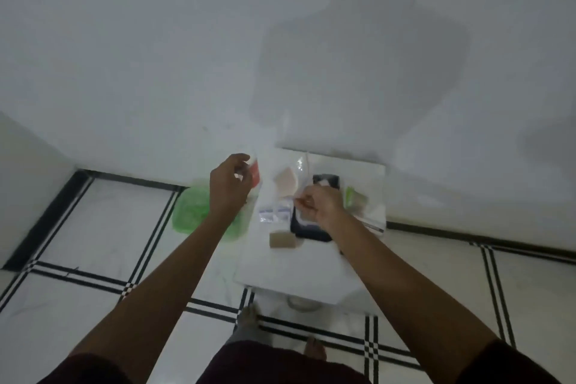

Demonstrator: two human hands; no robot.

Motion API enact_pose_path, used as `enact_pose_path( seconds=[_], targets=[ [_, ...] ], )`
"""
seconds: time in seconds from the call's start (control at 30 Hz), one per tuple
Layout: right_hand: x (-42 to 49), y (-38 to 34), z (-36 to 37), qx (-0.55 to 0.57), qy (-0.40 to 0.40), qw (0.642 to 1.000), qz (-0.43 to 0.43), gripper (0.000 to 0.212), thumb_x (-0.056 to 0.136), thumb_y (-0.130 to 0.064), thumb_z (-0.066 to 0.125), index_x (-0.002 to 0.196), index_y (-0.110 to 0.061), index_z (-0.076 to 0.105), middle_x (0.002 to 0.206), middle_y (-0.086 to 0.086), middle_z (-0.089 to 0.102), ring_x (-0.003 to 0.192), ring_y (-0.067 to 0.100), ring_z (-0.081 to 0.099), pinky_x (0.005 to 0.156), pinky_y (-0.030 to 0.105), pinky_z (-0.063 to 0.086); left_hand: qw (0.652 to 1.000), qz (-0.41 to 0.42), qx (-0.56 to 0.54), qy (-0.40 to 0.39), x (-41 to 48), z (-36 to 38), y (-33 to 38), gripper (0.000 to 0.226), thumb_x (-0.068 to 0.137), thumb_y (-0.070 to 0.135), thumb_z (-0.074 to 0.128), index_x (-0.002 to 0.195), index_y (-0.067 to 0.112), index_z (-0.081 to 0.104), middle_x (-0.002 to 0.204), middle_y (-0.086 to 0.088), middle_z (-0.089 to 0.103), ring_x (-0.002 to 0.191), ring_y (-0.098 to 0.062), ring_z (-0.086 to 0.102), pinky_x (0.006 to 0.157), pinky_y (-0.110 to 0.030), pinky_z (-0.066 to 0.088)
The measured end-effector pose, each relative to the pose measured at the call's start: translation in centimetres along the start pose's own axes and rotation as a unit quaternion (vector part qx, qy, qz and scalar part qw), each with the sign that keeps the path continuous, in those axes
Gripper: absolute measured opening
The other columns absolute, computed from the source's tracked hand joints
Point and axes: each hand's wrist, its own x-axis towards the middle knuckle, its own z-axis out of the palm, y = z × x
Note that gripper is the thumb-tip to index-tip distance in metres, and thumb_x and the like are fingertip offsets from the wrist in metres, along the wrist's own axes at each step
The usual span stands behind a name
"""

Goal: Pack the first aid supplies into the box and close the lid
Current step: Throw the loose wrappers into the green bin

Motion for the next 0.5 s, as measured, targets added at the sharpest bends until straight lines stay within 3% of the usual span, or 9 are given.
enact_pose_path(
  seconds=[0.07,0.23,0.37,0.43,0.5],
  targets=[
    [1.9,0.4,4.7,-0.011,-0.024,1.0,0.016,0.005,0.084,0.009,0.056,0.087,0.005,0.056,0.072,0.017,0.058,0.065,0.023,0.058,0.045,0.025,0.057,0.999,-0.022,0.03,0.022,1.5,-2.6,-3.5,0.024,0.08,0.009,0.066,0.103,0.014,0.066,0.089,0.0,0.068,0.084,-0.014,0.063,0.076,-0.033,0.054],
    [7.1,3.1,12.7,-0.068,-0.018,0.997,0.033,0.011,0.072,0.017,0.062,0.07,0.007,0.059,0.076,0.025,0.059,0.068,0.031,0.06,0.044,0.03,0.058,0.991,-0.06,0.12,0.021,4.1,-6.0,-12.2,0.017,0.083,0.012,0.065,0.099,0.015,0.068,0.099,-0.003,0.072,0.092,-0.021,0.064,0.082,-0.034,0.051],
    [13.6,6.7,20.0,-0.134,0.014,0.989,0.059,0.015,0.067,0.018,0.065,0.064,0.004,0.059,0.067,0.021,0.062,0.061,0.029,0.063,0.068,0.043,0.061,0.978,-0.094,0.185,-0.019,7.4,-7.8,-21.5,0.019,0.082,0.008,0.062,0.097,0.017,0.068,0.098,-0.003,0.071,0.091,-0.024,0.063,0.077,-0.039,0.054],
    [18.0,9.2,23.5,-0.157,0.023,0.983,0.086,0.014,0.072,0.013,0.062,0.068,0.001,0.058,0.061,0.015,0.065,0.057,0.024,0.066,0.067,0.037,0.061,0.969,-0.085,0.224,-0.058,9.9,-8.0,-27.1,0.022,0.079,0.003,0.06,0.095,0.015,0.069,0.094,-0.006,0.071,0.085,-0.026,0.065,0.071,-0.041,0.055],
    [22.5,11.9,26.5,-0.177,0.017,0.977,0.113,0.015,0.076,0.009,0.057,0.071,-0.005,0.055,0.043,0.001,0.064,0.045,0.01,0.064,0.056,0.024,0.058,0.955,-0.04,0.271,-0.113,12.1,-7.3,-32.6,0.024,0.075,0.001,0.056,0.09,0.013,0.07,0.086,-0.007,0.072,0.076,-0.03,0.065,0.062,-0.042,0.055]
  ],
)
